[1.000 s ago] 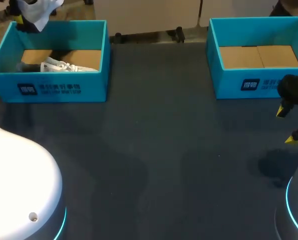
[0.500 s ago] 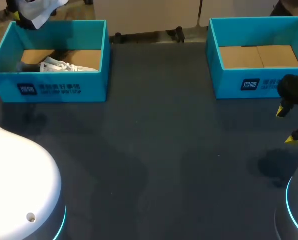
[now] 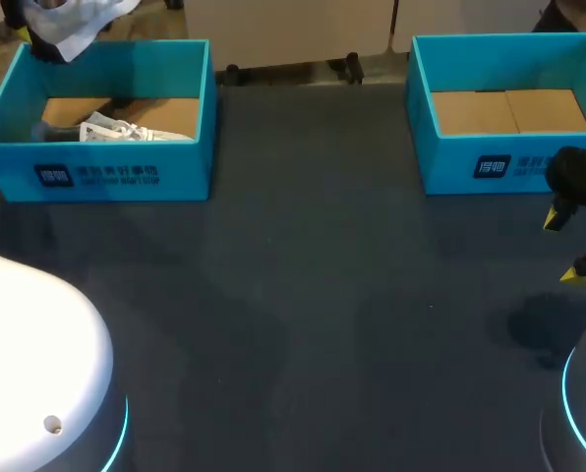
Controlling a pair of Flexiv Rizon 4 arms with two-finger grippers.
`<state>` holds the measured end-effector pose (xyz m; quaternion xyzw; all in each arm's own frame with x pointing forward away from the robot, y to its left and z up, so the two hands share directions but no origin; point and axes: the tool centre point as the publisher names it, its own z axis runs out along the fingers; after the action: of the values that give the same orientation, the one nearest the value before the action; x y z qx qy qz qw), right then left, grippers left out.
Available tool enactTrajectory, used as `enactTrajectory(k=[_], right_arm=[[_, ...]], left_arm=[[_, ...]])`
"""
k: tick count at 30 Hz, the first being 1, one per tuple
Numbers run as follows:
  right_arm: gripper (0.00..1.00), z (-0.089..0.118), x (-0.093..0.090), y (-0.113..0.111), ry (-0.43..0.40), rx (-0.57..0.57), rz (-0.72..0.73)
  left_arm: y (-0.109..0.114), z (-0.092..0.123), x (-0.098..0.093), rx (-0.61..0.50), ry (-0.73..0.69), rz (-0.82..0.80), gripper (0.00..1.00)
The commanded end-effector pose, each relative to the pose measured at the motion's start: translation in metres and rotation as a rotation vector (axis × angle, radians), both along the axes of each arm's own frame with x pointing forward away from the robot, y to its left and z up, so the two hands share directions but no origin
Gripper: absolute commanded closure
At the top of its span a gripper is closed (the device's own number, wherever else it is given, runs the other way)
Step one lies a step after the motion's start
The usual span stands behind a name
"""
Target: Take the shoe out of the shoebox, open the shoe tongue, remove and reinsert the insole, then place the shoe into the shoebox
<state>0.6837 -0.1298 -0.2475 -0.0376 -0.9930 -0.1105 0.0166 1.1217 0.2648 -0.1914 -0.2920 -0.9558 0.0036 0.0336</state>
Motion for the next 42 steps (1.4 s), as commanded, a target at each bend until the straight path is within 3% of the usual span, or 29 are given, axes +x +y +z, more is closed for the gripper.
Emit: enactTrajectory(k=[1,11,15,29,35,42], right_arm=[[0.00,-0.001,0.000,0.001,-0.001,-0.003,0.000],[0.00,-0.001,0.000,0.001,-0.001,-0.003,0.000],[0.00,-0.001,0.000,0.001,-0.001,-0.003,0.000],[0.00,-0.001,0.000,0.001,-0.001,-0.003,0.000],[0.00,-0.001,0.000,0.001,-0.001,-0.003,0.000],[0.00,-0.001,0.000,0.001,-0.001,-0.003,0.000]], left_arm=[[0.000,0.002,-0.001,0.002,-0.002,-0.001,1.00],[0.007,-0.017,0.009,0.015,0.051,-0.002,1.00],[0.011,-0.023,0.009,0.022,0.036,-0.078,1.00],[0.019,-0.017,-0.002,0.076,-0.027,-0.267,1.00],[0.035,-0.016,-0.001,0.067,-0.086,-0.440,1.00],[0.039,-0.016,0.002,0.042,-0.087,-0.454,1.00]])
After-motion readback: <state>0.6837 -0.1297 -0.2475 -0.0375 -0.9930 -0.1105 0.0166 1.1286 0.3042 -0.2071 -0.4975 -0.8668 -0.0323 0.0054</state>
